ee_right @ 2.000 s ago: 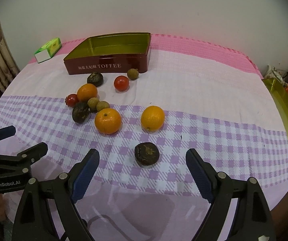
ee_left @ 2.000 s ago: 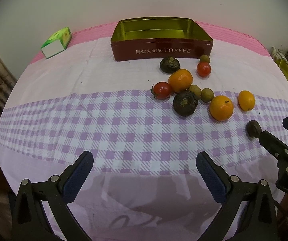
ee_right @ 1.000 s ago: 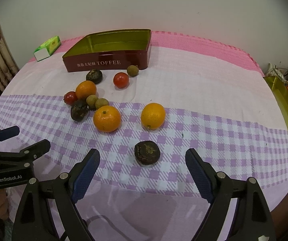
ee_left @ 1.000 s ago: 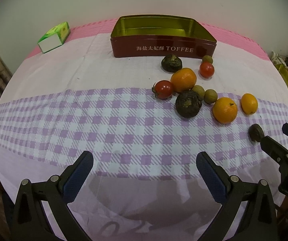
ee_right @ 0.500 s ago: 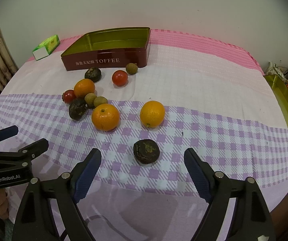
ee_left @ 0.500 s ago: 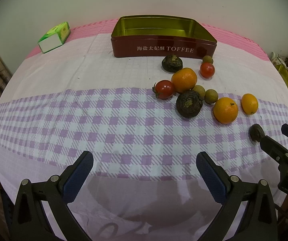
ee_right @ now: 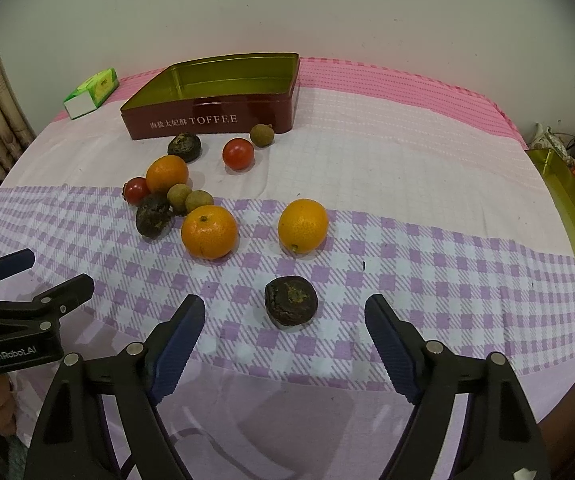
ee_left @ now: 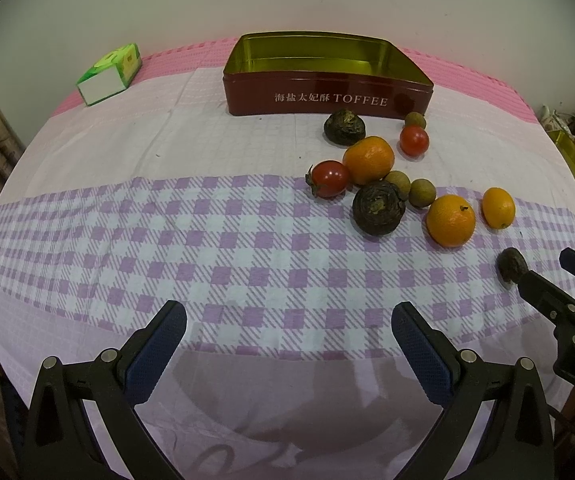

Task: Organize fruits

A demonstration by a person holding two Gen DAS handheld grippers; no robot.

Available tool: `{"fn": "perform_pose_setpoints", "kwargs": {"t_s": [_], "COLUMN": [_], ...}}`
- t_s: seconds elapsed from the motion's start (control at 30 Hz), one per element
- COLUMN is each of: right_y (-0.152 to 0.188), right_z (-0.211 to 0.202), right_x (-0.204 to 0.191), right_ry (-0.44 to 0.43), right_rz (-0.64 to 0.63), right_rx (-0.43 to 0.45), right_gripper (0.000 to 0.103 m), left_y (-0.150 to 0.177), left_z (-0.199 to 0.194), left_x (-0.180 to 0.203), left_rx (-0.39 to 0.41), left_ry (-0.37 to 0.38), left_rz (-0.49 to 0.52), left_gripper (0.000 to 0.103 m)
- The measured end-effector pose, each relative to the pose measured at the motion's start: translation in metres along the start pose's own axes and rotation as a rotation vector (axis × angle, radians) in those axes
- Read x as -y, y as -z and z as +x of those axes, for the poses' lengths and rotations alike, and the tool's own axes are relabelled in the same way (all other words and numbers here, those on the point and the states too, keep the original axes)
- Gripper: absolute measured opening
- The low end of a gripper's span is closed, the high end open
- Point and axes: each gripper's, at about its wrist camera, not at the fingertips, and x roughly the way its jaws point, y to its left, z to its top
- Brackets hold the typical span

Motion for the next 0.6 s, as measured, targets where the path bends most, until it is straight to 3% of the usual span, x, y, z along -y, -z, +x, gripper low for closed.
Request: {"fn": "perform_pose_setpoints", "kwargs": {"t_s": [0.6], "right_y": [0.0025], "right_z": [0.0012], "right_x": [0.003], "right_ry": [-0.003], "right_rz": [0.014], "right_rx": [-0.015], "right_gripper": [0.075], "left_y": [-0.0003], "left_z": [0.005], "left_x": [-0.0019], "left_rx": [0.003], "left_ry": [0.0], "left_rz": [-0.003], "left_gripper": [0.102]}}
